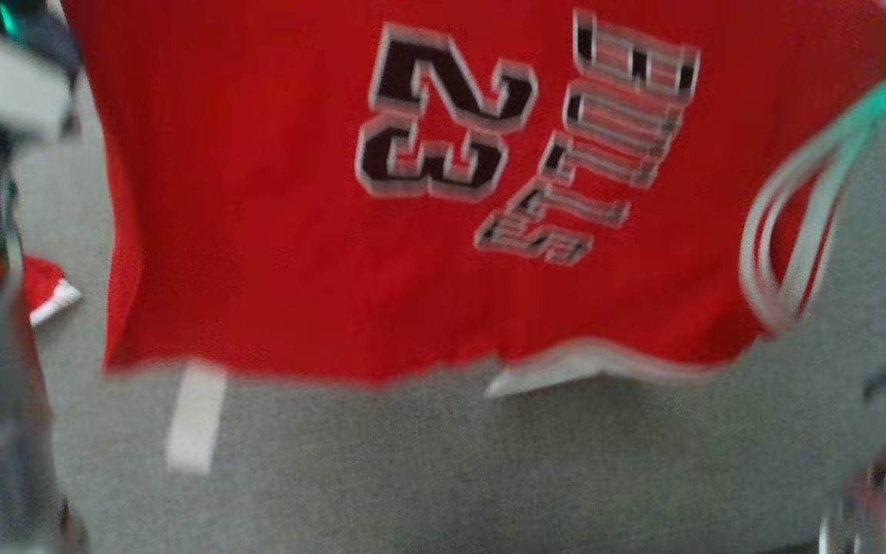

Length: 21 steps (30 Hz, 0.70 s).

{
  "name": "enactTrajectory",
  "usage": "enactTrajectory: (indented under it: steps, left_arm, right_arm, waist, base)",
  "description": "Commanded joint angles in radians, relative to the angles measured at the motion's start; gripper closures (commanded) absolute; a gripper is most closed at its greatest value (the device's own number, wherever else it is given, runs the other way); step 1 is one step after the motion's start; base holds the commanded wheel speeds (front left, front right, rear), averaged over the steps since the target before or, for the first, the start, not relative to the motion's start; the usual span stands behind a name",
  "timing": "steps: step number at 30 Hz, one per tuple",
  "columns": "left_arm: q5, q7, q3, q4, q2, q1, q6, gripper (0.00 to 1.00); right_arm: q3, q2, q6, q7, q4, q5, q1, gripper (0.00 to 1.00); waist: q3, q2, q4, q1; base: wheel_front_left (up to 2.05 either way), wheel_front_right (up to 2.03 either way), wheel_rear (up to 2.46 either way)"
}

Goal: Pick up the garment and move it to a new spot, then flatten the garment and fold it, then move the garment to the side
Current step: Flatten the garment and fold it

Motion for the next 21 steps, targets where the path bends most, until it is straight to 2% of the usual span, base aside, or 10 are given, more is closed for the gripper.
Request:
enactTrajectory:
  steps: [1,4,8,13,16,19,21]
  left_arm:
    - [0.043,-0.018,0.023,0.037,0.048,-0.090,0.000,1.00]
    - [0.117,-0.095,0.012,0.222,0.057,-0.255,-0.013,1.00]
    - [0.193,-0.262,-0.006,0.447,0.061,-0.465,-0.089,1.00]
    - [0.279,-0.502,-0.023,0.678,0.066,-0.649,-0.158,1.00]
    - [0.309,-0.600,-0.056,0.782,0.068,-0.684,-0.187,1.00]
    - [0.306,-0.651,-0.075,0.831,0.066,-0.664,-0.202,1.00]
    - [0.298,-0.701,-0.094,0.864,0.068,-0.604,-0.210,1.00]
  right_arm:
    - [0.027,-0.004,0.008,0.001,0.018,-0.034,-0.112,1.00]
    - [0.053,-0.004,0.008,-0.046,0.193,-0.110,-0.321,1.00]
    - [0.100,-0.004,0.008,-0.193,0.438,-0.179,-0.579,1.00]
    - [0.188,-0.004,0.008,-0.387,0.643,-0.208,-0.790,1.00]
    - [0.250,-0.004,0.008,-0.445,0.698,-0.205,-0.815,1.00]
    - [0.289,-0.004,0.008,-0.469,0.703,-0.219,-0.772,1.00]
    - [0.319,-0.004,0.008,-0.486,0.680,-0.257,-0.682,1.00]
  waist:
    - [0.080,0.0000,0.001,-0.0002]
    - [0.153,0.0000,0.000,-0.0002]
    - [0.237,0.0000,-0.004,-0.0002]
    - [0.315,0.0000,-0.007,-0.0002]
    - [0.347,0.0000,-0.007,-0.0002]
    - [0.351,0.0000,-0.008,-0.0002]
    - [0.341,0.0000,-0.004,-0.0002]
  base:
    - [0.00,0.00,0.00]
    - [0.00,0.00,0.00]
    - [0.00,0.00,0.00]
    - [0.00,0.00,0.00]
    - [0.00,0.00,0.00]
    - [0.00,0.00,0.00]
    - [0.00,0.00,0.00]
